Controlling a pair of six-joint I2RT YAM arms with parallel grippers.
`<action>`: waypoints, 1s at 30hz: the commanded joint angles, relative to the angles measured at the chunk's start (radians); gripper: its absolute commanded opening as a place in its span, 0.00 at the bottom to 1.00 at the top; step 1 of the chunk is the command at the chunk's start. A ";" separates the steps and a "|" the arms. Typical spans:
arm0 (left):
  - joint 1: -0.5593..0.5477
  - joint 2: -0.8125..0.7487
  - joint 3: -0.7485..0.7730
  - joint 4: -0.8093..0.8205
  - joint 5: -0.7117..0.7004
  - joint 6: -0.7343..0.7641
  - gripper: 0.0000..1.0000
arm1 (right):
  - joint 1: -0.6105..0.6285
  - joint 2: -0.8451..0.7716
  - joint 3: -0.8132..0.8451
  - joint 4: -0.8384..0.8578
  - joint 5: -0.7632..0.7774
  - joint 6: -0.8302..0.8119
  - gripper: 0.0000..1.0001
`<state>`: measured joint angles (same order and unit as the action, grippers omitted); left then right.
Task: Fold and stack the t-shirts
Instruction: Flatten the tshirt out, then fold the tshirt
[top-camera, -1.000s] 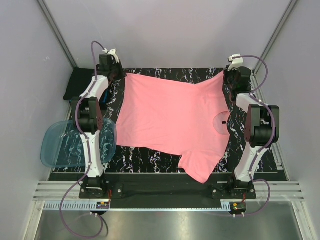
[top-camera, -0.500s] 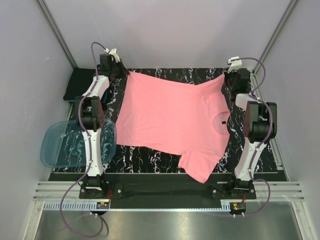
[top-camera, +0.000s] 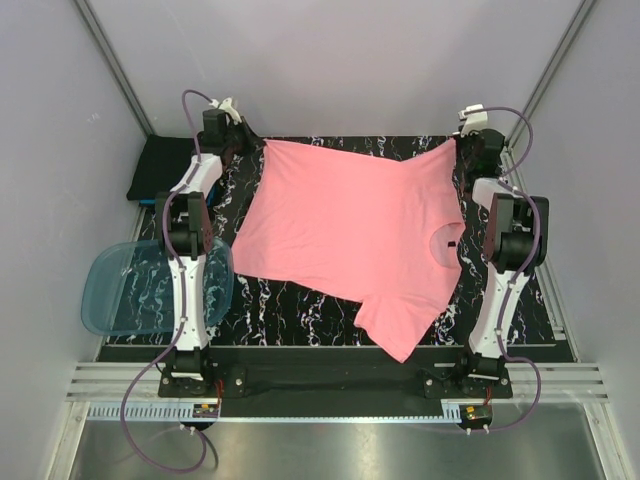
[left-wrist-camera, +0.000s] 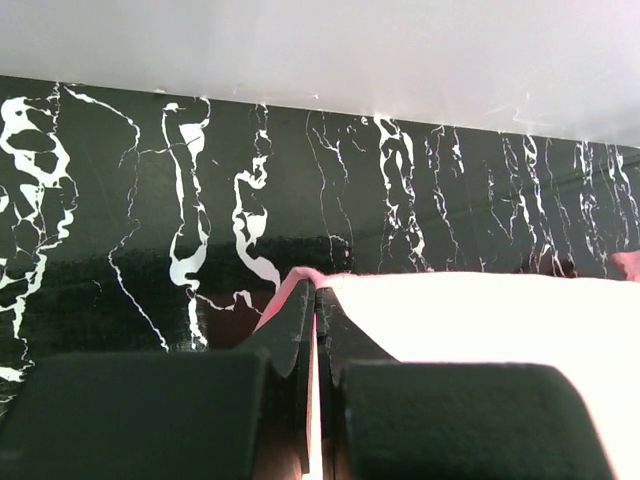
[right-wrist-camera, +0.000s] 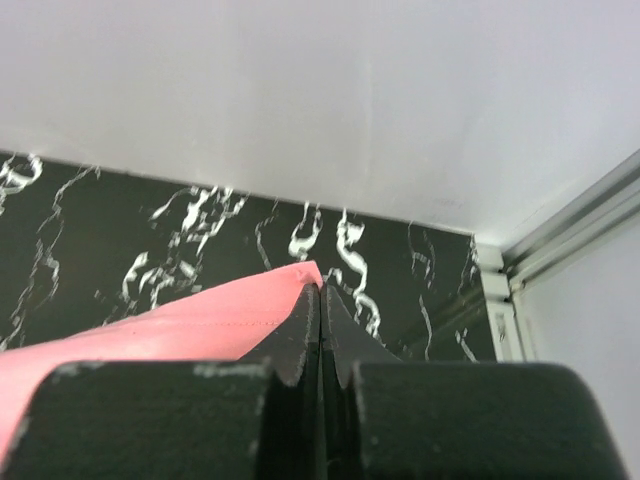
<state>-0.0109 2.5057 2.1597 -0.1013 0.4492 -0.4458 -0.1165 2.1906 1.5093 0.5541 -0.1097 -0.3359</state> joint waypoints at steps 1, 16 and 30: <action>0.008 0.001 0.063 0.098 -0.001 -0.018 0.00 | -0.011 0.050 0.113 0.053 0.022 -0.023 0.00; 0.009 0.006 0.042 0.172 -0.078 0.044 0.00 | -0.011 -0.032 0.039 0.092 0.013 -0.009 0.00; 0.040 -0.080 -0.075 0.115 -0.069 0.085 0.00 | -0.011 -0.300 -0.274 0.049 0.091 -0.002 0.00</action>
<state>0.0170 2.5313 2.1120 -0.0082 0.3927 -0.4038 -0.1200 1.9980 1.2556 0.5781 -0.0662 -0.3435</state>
